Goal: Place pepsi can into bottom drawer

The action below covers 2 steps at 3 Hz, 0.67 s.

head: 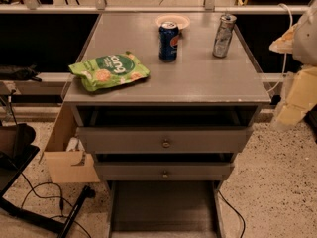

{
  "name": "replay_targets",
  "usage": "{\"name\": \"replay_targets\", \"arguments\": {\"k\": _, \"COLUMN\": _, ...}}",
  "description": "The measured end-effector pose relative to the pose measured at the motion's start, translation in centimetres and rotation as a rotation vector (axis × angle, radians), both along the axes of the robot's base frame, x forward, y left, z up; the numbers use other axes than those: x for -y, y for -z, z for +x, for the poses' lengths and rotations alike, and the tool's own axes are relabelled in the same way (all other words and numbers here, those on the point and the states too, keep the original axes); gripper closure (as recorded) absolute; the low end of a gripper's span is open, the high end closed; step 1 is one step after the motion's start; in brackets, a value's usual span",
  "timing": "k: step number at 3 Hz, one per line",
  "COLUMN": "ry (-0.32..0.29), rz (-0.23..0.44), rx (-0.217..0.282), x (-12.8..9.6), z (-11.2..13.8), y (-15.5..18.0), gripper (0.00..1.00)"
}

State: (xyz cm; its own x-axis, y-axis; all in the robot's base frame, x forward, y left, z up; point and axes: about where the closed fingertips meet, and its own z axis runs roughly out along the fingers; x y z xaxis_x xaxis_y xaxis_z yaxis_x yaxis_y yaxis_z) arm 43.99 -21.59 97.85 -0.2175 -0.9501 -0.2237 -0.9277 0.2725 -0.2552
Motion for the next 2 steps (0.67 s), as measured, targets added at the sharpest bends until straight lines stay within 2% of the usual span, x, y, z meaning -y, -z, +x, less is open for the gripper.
{"name": "replay_targets", "arguments": {"k": 1, "ry": 0.024, "rz": 0.1, "rx": 0.062, "x": -0.1, "z": 1.8, "y": -0.5, "gripper": 0.0}}
{"name": "replay_targets", "arguments": {"k": 2, "ry": 0.036, "rz": 0.229, "rx": 0.111, "x": -0.9, "z": 3.5, "y": -0.8, "gripper": 0.0}}
